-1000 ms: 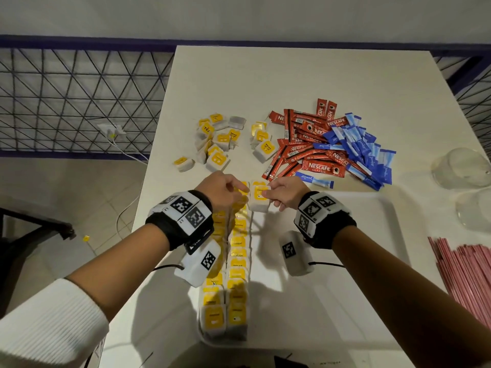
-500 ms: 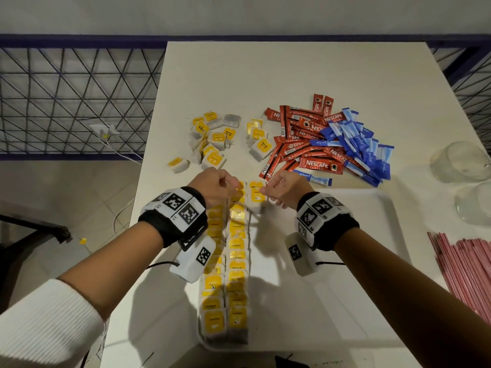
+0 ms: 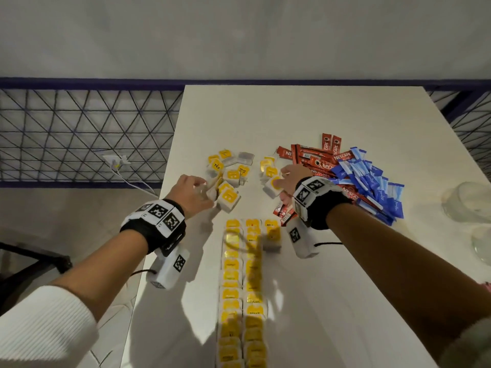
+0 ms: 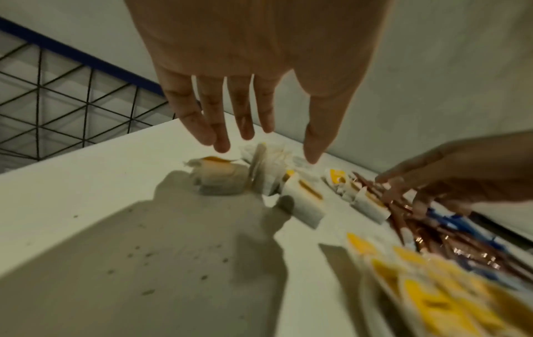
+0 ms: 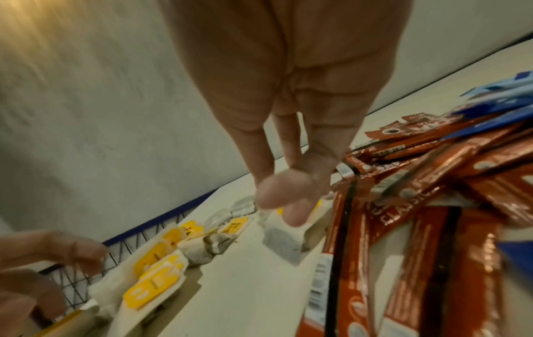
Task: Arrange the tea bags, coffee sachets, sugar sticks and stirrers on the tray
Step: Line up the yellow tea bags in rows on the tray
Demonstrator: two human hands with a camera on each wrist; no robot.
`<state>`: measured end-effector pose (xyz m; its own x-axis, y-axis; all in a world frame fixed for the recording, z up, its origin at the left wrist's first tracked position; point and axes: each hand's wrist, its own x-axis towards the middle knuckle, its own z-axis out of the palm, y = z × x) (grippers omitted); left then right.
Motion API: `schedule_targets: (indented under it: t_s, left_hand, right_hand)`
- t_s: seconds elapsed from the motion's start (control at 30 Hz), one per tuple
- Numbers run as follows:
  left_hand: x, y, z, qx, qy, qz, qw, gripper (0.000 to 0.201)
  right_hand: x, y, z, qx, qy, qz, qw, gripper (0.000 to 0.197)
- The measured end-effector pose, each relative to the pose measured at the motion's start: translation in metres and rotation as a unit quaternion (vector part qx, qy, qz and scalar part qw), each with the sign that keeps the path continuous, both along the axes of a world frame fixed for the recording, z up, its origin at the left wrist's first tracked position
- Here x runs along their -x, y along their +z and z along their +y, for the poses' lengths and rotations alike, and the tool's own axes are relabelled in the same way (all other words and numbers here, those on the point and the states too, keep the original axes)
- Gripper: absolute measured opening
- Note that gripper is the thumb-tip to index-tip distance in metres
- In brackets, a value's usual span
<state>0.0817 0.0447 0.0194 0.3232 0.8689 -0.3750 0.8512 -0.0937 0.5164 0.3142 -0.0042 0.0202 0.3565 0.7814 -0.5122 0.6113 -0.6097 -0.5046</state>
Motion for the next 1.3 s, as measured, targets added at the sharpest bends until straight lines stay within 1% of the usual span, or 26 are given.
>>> schedule_targets:
  t_s: [0.07,0.17,0.27,0.37,0.4,0.47,0.53,0.57,0.63,0.7,0.73,0.8,0.83,0.9,1.0,1.1,1.2,1.27,1.3]
  left_hand:
    - [0.000,-0.006,0.003,-0.022,-0.017,0.009,1.000,0.073]
    - [-0.004,-0.012,0.009,-0.029,-0.010,-0.002,1.000,0.085]
    - [-0.013,-0.016,0.019,-0.025,-0.019,-0.007,0.999,0.091]
    - [-0.024,-0.017,0.025,-0.026,-0.041,0.000,0.999,0.093]
    - [-0.028,-0.017,0.026,-0.030,-0.051,0.012,0.998,0.093]
    - [-0.034,-0.019,0.024,-0.036,-0.078,0.055,0.995,0.093]
    - [-0.039,-0.022,0.023,-0.028,-0.104,0.100,0.989,0.094]
    - [-0.041,-0.023,0.022,-0.020,-0.111,0.113,0.987,0.093]
    - [-0.043,-0.025,0.021,-0.006,-0.119,0.133,0.984,0.084]
    - [-0.043,-0.026,0.019,-0.003,-0.130,0.156,0.979,0.071]
    - [-0.042,-0.025,0.018,0.001,-0.133,0.161,0.978,0.065]
    - [-0.040,-0.024,0.015,0.011,-0.133,0.155,0.979,0.058]
    - [-0.038,-0.023,0.015,0.013,-0.130,0.145,0.981,0.057]
    - [-0.034,-0.021,0.013,0.012,-0.106,0.118,0.987,0.054]
    - [-0.024,-0.010,0.012,0.017,-0.042,0.054,0.998,0.045]
    - [-0.013,0.004,0.013,0.025,0.006,-0.029,0.999,0.034]
    - [-0.007,0.017,0.013,0.064,0.046,-0.151,0.985,0.025]
    - [-0.008,0.027,0.008,0.099,0.083,-0.231,0.964,0.018]
    - [-0.010,0.032,0.005,0.121,0.097,-0.266,0.952,0.019]
  right_hand:
    - [0.001,-0.002,0.008,0.014,0.006,-0.033,0.999,0.049]
    - [0.005,-0.008,0.015,0.025,0.007,-0.062,0.998,0.047]
    - [0.009,-0.012,0.018,0.037,0.012,-0.075,0.996,0.044]
    - [0.013,-0.018,0.018,0.051,0.037,-0.103,0.993,0.031]
    - [0.013,-0.019,0.018,0.052,0.035,-0.103,0.993,0.033]
    - [0.013,-0.017,0.020,0.051,0.014,-0.071,0.996,0.043]
    - [0.013,-0.013,0.021,0.052,0.005,-0.065,0.997,0.044]
    - [0.013,-0.010,0.021,0.039,-0.004,-0.063,0.997,0.043]
    - [0.012,-0.011,0.020,0.020,-0.026,-0.035,0.999,0.039]
    - [0.011,-0.011,0.016,0.003,-0.053,0.013,0.999,0.023]
    - [0.011,-0.009,0.013,-0.011,-0.065,0.030,0.997,0.020]
    - [0.011,-0.003,0.006,-0.032,-0.083,0.066,0.994,0.028]
    - [0.012,0.002,0.002,-0.038,-0.087,0.078,0.992,0.024]
    - [0.014,0.009,-0.003,-0.039,-0.075,0.071,0.994,0.013]
    - [0.015,0.017,-0.008,-0.058,-0.046,0.067,0.995,0.014]
    - [0.019,0.027,-0.015,-0.087,-0.017,0.076,0.993,0.010]
    - [0.024,0.038,-0.022,-0.100,0.014,0.106,0.989,0.012]
    - [0.031,0.049,-0.026,-0.108,0.024,0.159,0.981,0.011]
    - [0.035,0.054,-0.028,-0.114,0.022,0.194,0.974,0.013]
